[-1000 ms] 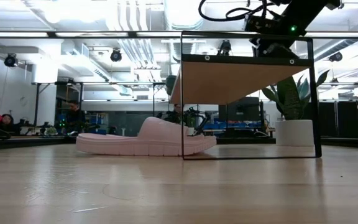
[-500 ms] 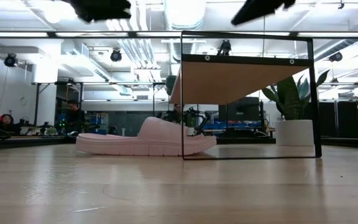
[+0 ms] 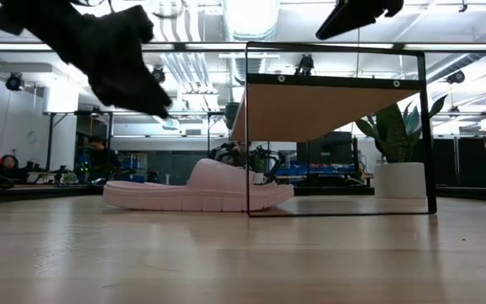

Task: Pick and place slides into the shelf
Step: Put the bottom pink slide on the shelf

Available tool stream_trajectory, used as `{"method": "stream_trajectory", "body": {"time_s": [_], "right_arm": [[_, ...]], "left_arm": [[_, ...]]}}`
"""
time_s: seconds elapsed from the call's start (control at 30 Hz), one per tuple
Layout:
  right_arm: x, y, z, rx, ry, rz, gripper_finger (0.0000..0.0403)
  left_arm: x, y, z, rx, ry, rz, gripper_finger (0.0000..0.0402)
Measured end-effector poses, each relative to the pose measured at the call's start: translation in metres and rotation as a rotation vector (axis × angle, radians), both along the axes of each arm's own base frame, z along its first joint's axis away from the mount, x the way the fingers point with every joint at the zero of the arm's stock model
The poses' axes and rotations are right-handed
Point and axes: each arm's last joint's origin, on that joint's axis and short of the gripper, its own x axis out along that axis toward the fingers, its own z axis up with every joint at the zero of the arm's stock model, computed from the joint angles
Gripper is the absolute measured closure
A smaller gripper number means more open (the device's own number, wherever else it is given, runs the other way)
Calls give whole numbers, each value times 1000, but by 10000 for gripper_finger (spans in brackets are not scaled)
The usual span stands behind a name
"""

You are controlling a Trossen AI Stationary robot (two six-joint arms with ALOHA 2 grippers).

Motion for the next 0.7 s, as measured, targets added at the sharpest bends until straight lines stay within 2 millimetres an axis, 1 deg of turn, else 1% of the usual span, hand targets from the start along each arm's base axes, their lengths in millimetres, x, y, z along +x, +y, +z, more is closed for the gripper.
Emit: {"method": "stream_trajectory", "body": {"time_s": [0.1,0.3,0.43,0.6,0.7], "right_arm": [[0,0,-4,17,2,-13,259],[0,0,-5,19,5,-14,270],[0,0,-6,19,6,-14,273],[0,0,-7,19,10,-14,272],[0,0,-8,18,15,-14,271]], "left_arm": [[10,2,-12,-28,17,41,139],[24,13,-31,-240,15,166,139],[32,20,-42,-256,28,190,139],[46,26,-50,-319,-26,154,139],[51,30,-57,-358,-15,123,139]]}}
